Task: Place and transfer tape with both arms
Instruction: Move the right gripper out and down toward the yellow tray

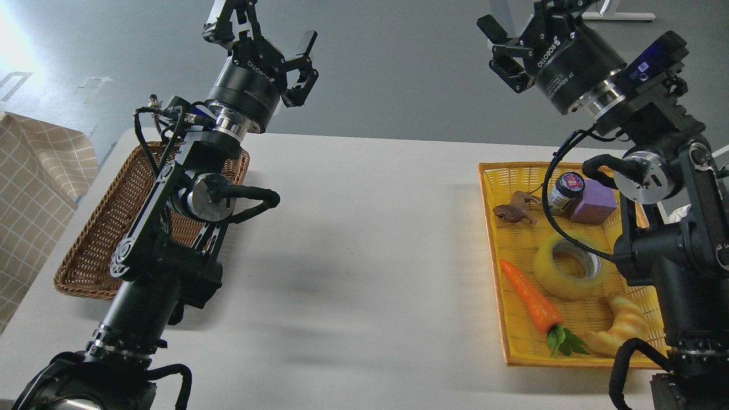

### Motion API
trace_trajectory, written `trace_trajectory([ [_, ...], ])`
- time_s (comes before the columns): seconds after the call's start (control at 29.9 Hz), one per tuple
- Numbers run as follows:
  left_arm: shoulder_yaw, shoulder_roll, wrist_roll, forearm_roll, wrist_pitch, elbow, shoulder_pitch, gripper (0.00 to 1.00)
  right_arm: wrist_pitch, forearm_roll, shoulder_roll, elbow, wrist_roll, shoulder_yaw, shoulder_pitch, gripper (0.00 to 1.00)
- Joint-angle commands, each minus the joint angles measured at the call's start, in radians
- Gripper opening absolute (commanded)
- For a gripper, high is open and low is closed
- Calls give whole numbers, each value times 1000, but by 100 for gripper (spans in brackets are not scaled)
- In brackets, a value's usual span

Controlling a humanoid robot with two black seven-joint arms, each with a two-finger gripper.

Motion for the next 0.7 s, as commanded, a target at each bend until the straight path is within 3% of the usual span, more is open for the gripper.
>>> trace_trajectory([
  [0.0,0,0,0,0,0,2,0,98,5,-4,-5,1,52,0,-8,100],
  [0.3,0,0,0,0,0,2,2,98,5,-18,-199,22,62,-9,-47,100],
  [0.67,1,0,0,0,1,2,2,98,5,-208,-371,121,63,-119,-127,100],
])
